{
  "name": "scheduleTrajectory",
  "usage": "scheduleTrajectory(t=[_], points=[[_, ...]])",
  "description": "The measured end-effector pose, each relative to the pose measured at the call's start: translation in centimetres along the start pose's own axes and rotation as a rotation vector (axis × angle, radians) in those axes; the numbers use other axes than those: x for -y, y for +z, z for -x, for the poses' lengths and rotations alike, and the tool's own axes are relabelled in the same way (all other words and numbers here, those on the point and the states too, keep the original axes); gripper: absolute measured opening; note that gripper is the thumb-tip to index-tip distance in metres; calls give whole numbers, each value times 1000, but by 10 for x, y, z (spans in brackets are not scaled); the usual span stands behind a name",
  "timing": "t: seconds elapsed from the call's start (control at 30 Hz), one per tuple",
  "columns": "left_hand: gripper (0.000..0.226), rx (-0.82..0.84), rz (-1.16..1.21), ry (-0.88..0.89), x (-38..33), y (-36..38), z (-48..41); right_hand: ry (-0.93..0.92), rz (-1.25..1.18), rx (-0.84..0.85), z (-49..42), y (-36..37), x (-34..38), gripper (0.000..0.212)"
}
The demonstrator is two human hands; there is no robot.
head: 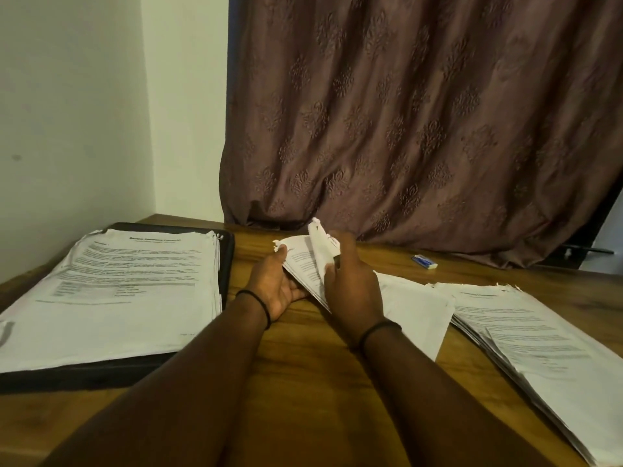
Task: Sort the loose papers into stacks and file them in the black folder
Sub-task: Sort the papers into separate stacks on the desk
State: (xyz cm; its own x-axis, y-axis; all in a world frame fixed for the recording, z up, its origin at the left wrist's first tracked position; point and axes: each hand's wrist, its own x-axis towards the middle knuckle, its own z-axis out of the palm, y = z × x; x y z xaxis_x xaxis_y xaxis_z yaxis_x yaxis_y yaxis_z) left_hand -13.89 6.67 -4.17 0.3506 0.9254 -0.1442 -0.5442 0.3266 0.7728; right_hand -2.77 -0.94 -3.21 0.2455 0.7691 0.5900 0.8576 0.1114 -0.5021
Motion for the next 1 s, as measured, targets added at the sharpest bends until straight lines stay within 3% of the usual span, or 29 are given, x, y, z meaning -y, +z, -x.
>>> scheduleTrajectory(t=[0.07, 0.17, 0.27, 0.57, 0.77, 1.0], points=[[41, 0, 4, 3, 1, -1, -2, -64, -2, -41, 1, -4, -2, 49], [48, 10, -12, 9, 1, -2, -4, -144, 34, -47, 1, 0, -8, 38], [51, 19, -12, 19, 0, -3, -2, -97, 41, 42, 0, 2, -7, 28], [47, 29, -51, 21, 0, -4, 11, -118, 64, 122, 7, -3, -1, 42], [31, 40, -148, 45, 2, 0, 19, -115, 102, 123, 3, -3, 0, 29], [32, 42, -122, 28, 1, 3, 15, -7, 51, 66, -5, -5, -7, 30]])
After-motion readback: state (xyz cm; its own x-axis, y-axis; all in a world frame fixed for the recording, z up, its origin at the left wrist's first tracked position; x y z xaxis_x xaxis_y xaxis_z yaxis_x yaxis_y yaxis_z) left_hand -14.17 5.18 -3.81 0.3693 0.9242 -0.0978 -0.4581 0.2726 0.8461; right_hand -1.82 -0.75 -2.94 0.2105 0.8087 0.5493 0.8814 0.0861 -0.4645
